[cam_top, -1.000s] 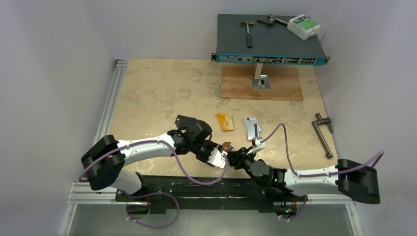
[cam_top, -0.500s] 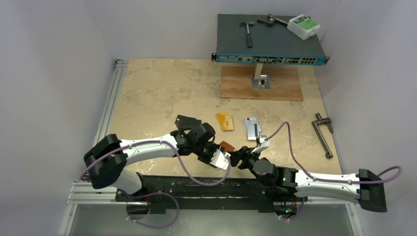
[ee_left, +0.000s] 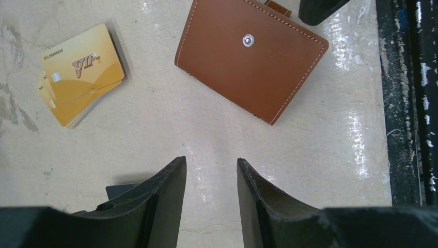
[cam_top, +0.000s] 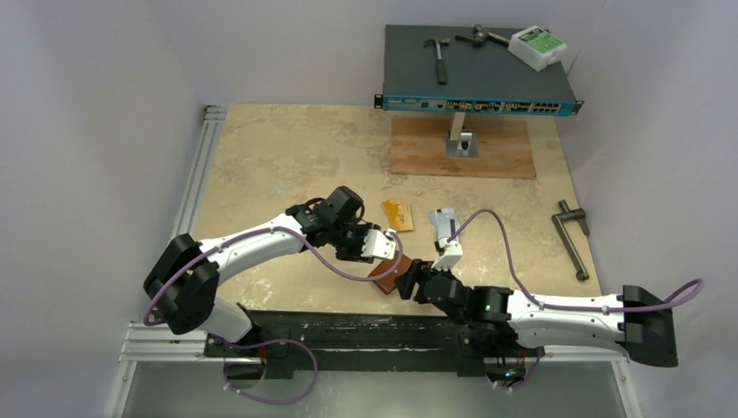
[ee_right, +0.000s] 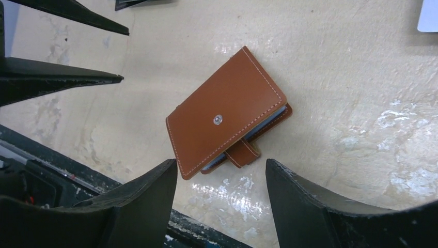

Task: Put the credit cards into the card holder
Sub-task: Close the card holder at the center of the board.

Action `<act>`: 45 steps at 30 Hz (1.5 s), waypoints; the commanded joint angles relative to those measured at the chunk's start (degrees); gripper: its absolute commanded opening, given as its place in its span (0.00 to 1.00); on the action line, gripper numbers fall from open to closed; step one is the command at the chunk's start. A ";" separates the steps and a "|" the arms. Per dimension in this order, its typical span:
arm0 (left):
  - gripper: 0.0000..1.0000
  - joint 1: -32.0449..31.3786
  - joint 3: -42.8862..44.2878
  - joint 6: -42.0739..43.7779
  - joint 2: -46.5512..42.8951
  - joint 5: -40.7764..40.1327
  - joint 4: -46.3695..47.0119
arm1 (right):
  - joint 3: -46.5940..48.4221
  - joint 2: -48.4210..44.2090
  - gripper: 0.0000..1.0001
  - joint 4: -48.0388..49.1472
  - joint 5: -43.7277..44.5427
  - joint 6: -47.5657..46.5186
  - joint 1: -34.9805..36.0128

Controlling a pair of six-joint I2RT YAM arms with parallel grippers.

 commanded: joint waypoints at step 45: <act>1.00 17.47 21.60 -27.10 4.43 6.37 -24.30 | 9.80 9.91 0.56 -1.28 -42.00 -6.33 -29.33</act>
